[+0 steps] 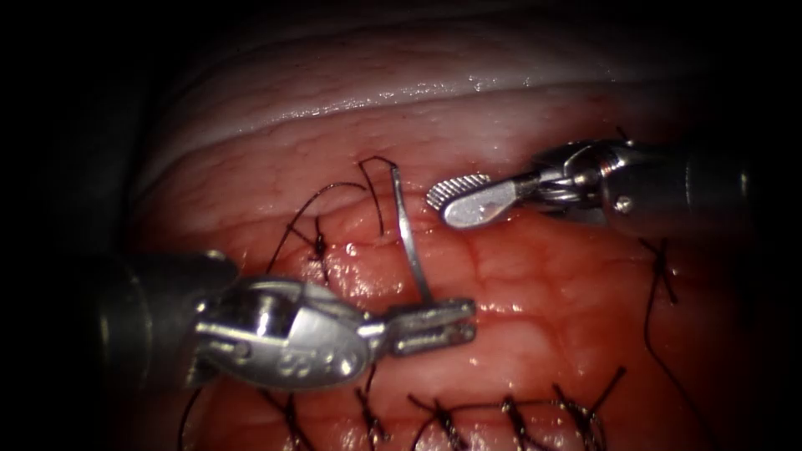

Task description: Wound Closure

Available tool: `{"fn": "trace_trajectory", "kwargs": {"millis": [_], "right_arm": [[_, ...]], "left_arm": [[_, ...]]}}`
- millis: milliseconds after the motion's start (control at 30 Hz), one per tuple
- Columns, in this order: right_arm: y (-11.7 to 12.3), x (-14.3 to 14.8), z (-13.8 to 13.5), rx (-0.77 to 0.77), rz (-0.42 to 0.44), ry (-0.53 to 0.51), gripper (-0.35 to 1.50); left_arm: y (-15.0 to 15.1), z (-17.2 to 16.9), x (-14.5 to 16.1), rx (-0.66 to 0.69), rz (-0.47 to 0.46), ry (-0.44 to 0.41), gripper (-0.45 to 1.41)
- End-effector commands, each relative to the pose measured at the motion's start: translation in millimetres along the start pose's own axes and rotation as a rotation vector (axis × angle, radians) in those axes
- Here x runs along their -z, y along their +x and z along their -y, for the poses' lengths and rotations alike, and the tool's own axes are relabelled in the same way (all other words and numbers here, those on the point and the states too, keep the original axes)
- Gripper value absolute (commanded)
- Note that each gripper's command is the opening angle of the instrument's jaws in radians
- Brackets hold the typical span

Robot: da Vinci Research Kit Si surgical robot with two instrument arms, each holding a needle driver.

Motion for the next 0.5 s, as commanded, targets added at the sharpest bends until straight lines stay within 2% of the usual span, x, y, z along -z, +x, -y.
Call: {"fn": "trace_trajectory", "kwargs": {"millis": [33, 200, 500], "right_arm": [[-0.2, -1.5, -0.3, 0.002, 0.011, 0.012, 1.11], [-1.1, -3.3, -0.4, -0.015, 0.022, 0.029, 1.15], [-1.0, -3.8, -0.2, -0.016, 0.016, 0.033, 1.11]], "left_arm": [[-0.3, -0.1, -0.8, -0.004, 0.000, 0.001, -0.45], [-0.3, -0.1, -1.1, -0.009, 0.003, 0.003, -0.45], [-0.5, 0.0, -1.3, -0.009, 0.005, -0.005, -0.45]]}}
